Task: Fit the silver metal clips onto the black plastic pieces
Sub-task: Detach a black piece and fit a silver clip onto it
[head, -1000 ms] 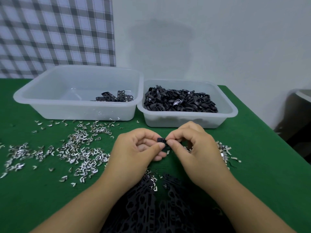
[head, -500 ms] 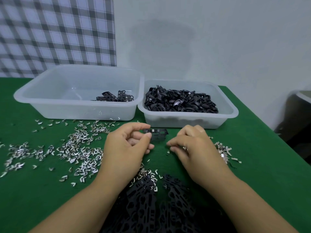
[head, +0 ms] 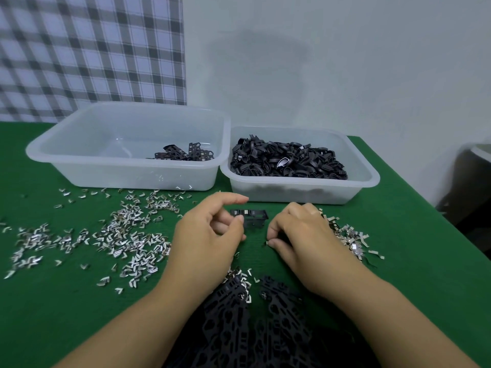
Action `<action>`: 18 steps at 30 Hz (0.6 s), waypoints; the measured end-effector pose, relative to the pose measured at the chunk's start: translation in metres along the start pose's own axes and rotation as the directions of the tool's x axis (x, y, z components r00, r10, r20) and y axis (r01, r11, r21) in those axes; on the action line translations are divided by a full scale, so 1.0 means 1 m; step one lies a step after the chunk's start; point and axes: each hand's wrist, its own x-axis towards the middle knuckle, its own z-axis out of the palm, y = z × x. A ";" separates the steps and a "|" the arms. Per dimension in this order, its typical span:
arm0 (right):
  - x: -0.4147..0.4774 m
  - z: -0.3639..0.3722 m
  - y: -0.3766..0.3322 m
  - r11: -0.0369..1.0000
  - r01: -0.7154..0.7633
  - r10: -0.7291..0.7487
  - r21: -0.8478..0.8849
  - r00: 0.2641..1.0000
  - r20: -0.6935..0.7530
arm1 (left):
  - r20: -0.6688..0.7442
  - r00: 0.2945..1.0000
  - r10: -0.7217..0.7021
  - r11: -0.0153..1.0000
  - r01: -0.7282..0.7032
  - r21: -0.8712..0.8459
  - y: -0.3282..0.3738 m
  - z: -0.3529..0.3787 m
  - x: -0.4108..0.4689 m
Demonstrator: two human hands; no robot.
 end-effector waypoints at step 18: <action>-0.007 -0.009 -0.011 0.991 0.053 -0.040 0.121 0.994 -0.106 | 0.148 0.972 0.184 0.941 -0.218 0.260 0.005 0.001 -0.004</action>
